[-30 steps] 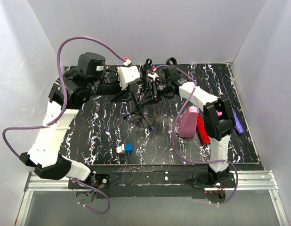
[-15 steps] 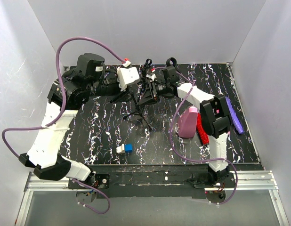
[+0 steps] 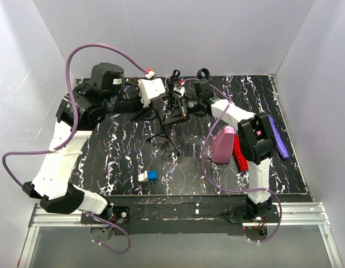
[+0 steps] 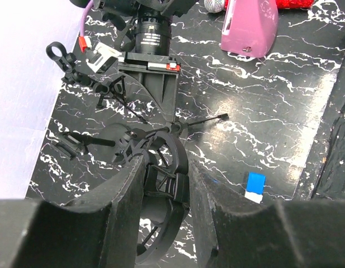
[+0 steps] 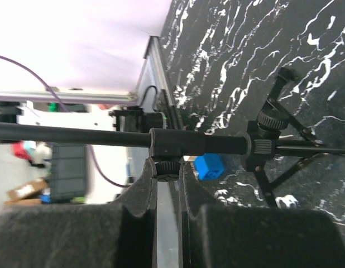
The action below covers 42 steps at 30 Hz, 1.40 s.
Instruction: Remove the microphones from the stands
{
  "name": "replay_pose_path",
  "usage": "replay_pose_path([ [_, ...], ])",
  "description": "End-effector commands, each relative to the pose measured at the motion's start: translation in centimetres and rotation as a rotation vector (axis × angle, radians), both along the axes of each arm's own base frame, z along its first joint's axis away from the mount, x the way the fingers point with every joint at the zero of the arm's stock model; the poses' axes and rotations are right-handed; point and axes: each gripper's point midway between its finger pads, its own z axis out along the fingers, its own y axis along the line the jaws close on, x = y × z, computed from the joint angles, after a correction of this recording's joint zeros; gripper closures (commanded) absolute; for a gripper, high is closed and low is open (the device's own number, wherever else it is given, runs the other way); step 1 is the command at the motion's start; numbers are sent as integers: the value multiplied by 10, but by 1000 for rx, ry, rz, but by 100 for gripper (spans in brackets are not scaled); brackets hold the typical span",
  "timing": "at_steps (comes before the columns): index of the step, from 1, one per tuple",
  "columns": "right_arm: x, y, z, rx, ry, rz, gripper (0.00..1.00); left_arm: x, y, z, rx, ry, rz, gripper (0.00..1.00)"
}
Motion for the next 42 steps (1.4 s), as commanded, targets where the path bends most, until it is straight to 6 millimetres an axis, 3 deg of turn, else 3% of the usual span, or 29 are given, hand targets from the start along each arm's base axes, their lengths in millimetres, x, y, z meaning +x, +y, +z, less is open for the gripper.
replay_pose_path([
  [1,-19,-9,35,65,-326,46,99,3,-2,14,-46,-11,36,100],
  [3,-26,-12,37,66,-498,64,99,4,-2,9,-43,-6,38,100],
  [7,-29,-19,19,25,-895,105,99,7,-4,3,-49,-5,43,100],
  [9,-22,-23,13,-1,-1081,90,99,8,-7,2,-58,6,40,100],
  [11,-2,-28,10,-59,-1321,42,99,7,-10,0,-65,23,33,100],
  [13,7,-31,16,-68,-1573,29,99,6,-12,-3,-70,36,24,100],
  [14,16,-31,30,-67,-1770,4,99,5,-13,-5,-69,44,21,100],
  [17,16,-31,58,-9,-2247,-74,99,3,-14,-7,-73,50,12,100],
  [20,11,-33,77,21,-2505,-194,99,2,-14,-9,-78,55,12,100],
  [21,9,-33,79,27,-2535,-210,96,0,-13,-8,-82,55,12,100],
  [22,6,-34,78,35,-2545,-201,80,0,-13,-8,-83,53,10,100],
  [23,1,-36,74,39,-2531,-171,59,-2,-13,-9,-85,57,6,100],
  [25,-10,-40,60,23,-2395,-60,42,-5,-12,-8,-86,57,0,100],
  [26,-22,-45,69,31,-2324,-18,25,-5,-12,-7,-87,55,-2,100],
  [27,-30,-48,59,15,-2192,61,20,-7,-12,-6,-89,52,-8,100],
  [30,-54,-60,51,-25,-1779,98,17,-8,-10,-6,-81,44,-15,100],
  [33,-56,-71,50,-90,-1398,-3,17,-8,-9,-7,-76,33,-20,100],
  [36,-65,-77,39,-102,-1002,5,20,-9,-8,-8,-71,28,-22,100],
  [39,-67,-67,51,-22,-711,32,20,-12,-7,-7,-66,28,-34,100],
  [42,-60,-57,44,-6,-519,44,20,-15,-6,-6,-62,25,-42,100],
])
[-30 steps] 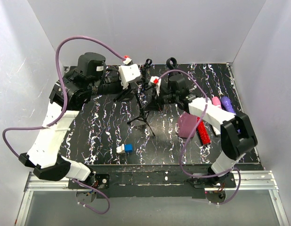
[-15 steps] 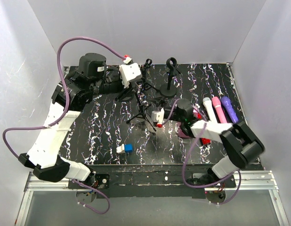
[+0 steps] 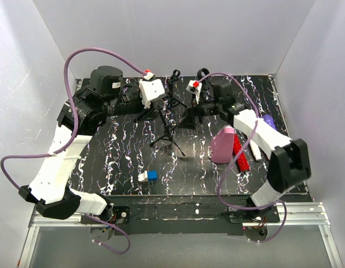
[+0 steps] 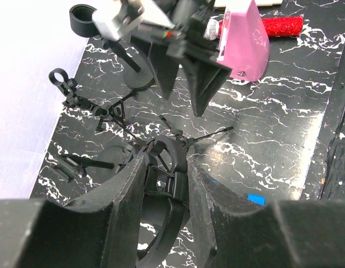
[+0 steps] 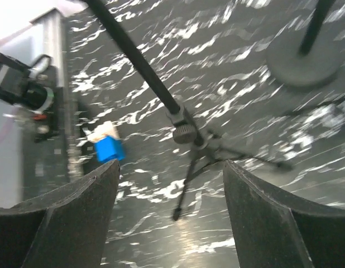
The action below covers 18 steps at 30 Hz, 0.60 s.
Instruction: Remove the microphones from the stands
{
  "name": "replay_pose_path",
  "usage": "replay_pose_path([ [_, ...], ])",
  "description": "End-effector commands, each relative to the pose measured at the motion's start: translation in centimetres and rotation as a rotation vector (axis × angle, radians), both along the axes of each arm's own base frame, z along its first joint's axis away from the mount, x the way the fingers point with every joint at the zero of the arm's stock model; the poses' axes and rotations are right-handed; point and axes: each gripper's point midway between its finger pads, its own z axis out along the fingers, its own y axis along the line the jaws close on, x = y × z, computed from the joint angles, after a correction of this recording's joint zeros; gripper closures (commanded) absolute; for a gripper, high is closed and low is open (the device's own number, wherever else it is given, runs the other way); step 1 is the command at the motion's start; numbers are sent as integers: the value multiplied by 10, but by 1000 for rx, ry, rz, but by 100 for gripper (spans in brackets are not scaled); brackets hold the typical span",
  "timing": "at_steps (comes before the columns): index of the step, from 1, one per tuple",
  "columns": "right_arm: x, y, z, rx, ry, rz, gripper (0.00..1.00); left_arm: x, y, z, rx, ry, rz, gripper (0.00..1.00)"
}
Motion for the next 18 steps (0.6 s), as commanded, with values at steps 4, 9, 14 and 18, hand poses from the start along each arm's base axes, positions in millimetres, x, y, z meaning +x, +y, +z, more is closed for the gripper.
replay_pose_path([
  [4,-15,15,-20,18,611,-7,18,-17,11,-10,33,53,-12,100],
  [9,0,25,-25,44,689,-40,19,-16,14,-10,45,37,-3,100],
  [14,10,29,-38,37,737,-87,22,-16,16,-10,49,27,-1,100],
  [18,21,28,-54,14,753,-168,26,-16,16,-11,52,25,-3,100],
])
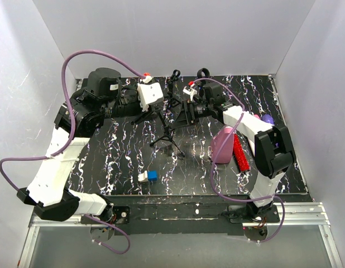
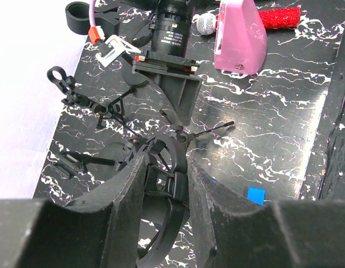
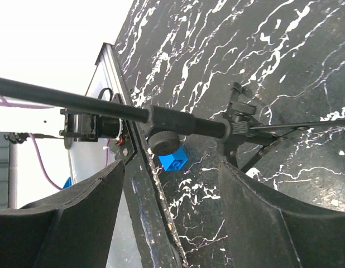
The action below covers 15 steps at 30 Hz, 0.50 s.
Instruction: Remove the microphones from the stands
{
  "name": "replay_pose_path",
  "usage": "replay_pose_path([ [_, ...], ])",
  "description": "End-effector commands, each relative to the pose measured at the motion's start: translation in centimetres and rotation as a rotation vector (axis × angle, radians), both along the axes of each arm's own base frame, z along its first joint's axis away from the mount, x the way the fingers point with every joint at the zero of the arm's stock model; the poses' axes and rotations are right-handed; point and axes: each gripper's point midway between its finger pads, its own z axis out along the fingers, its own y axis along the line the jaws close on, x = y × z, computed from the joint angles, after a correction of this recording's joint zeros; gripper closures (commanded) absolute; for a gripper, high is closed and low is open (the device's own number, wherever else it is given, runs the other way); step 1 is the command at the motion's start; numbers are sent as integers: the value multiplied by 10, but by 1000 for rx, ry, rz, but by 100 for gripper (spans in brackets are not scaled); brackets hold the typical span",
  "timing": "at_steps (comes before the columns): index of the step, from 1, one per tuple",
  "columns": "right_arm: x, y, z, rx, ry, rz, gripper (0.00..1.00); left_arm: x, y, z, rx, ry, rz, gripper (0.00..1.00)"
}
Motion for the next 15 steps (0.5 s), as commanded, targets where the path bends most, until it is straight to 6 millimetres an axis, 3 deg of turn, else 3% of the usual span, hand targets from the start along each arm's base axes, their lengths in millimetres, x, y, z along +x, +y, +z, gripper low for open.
replay_pose_path([
  [1,18,7,-2,-18,-5,-68,27,-8,10,-10,30,36,17,100],
  [8,17,11,-16,-42,-12,-62,28,-8,10,-11,31,37,17,100],
  [15,30,-13,-75,-275,-26,-207,33,-8,10,-11,35,33,13,100],
])
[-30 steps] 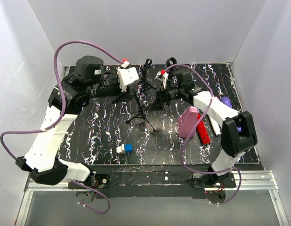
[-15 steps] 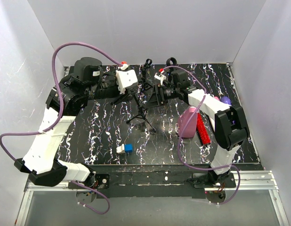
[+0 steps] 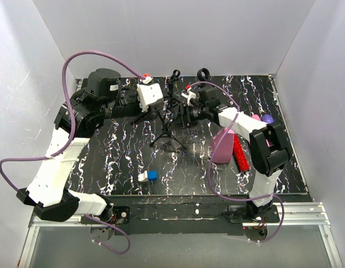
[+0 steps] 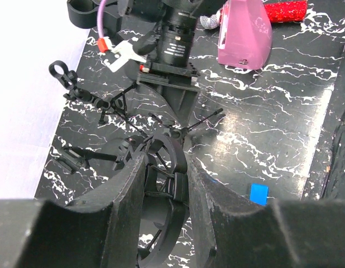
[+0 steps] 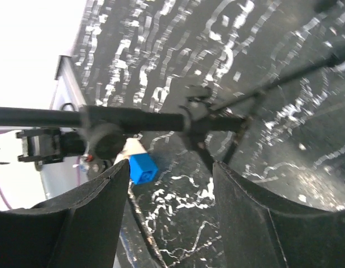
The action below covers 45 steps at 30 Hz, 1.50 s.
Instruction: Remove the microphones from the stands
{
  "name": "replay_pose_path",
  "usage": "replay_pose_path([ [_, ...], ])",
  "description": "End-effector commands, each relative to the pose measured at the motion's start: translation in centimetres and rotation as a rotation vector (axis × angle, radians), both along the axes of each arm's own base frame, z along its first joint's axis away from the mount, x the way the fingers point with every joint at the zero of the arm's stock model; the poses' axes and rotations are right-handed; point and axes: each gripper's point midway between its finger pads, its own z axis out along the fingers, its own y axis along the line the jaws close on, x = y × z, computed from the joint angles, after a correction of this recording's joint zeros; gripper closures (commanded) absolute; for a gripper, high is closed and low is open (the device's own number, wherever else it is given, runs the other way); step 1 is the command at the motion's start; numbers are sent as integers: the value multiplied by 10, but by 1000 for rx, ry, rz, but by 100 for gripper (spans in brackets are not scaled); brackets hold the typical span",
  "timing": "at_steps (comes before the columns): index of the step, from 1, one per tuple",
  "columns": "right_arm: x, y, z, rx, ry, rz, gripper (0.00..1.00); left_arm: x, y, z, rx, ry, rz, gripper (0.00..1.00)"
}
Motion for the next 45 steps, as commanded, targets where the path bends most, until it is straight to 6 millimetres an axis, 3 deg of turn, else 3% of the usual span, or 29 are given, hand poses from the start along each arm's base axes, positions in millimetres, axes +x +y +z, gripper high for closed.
replay_pose_path([
  [1,14,-21,-49,-196,-32,-120,33,-7,8,-9,25,40,12,100],
  [6,12,-26,-51,-209,-59,-90,35,-9,8,-6,28,39,0,100],
  [8,2,-18,-30,-126,-96,3,36,-9,8,-5,29,37,2,100],
  [13,-30,-9,28,81,-185,200,26,-9,9,-9,39,43,3,100],
  [19,-10,4,44,107,-100,97,24,-8,5,-8,33,41,-12,100],
  [24,8,14,39,127,-29,39,26,-10,4,-10,32,51,-22,100],
  [27,13,14,25,89,-4,4,28,-9,6,-9,35,45,-14,100],
  [31,13,4,-15,-9,31,-38,30,-9,6,-10,37,46,-11,100],
  [35,13,-8,-38,-72,4,-45,31,-7,6,-10,38,43,-7,100],
  [41,4,-16,-46,-100,-62,35,32,-8,7,-12,46,42,-8,100],
  [45,-3,-17,-37,-83,-111,95,32,-8,7,-13,47,43,-8,100],
])
